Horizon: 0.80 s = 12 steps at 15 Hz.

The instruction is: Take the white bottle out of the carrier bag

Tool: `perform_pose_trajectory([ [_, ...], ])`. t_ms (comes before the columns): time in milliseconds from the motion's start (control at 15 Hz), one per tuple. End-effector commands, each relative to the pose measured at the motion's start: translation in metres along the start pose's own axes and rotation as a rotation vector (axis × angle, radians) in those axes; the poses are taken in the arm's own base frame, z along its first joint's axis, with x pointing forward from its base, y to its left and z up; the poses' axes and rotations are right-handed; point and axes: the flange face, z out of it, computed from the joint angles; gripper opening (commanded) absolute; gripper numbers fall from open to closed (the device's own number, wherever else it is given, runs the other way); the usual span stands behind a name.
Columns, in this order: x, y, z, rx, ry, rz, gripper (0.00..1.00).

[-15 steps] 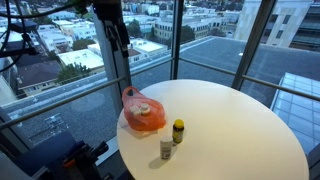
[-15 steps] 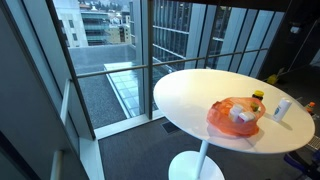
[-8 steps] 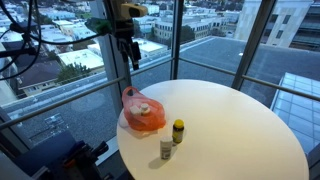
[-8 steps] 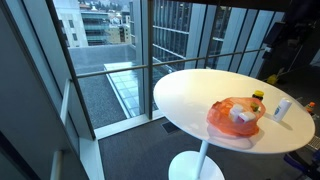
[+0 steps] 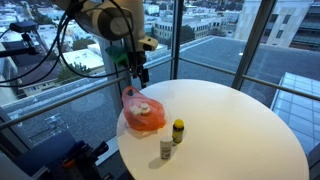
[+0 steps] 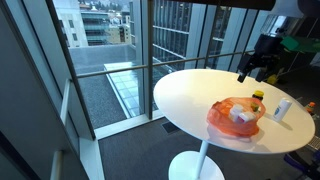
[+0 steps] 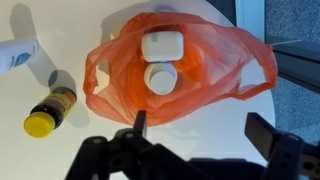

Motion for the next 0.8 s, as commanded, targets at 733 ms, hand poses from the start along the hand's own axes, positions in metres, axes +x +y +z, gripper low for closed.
perform_pose_trajectory([
  [733,0.013,0.017,0.113,-0.028,-0.095,0.054,1.0],
])
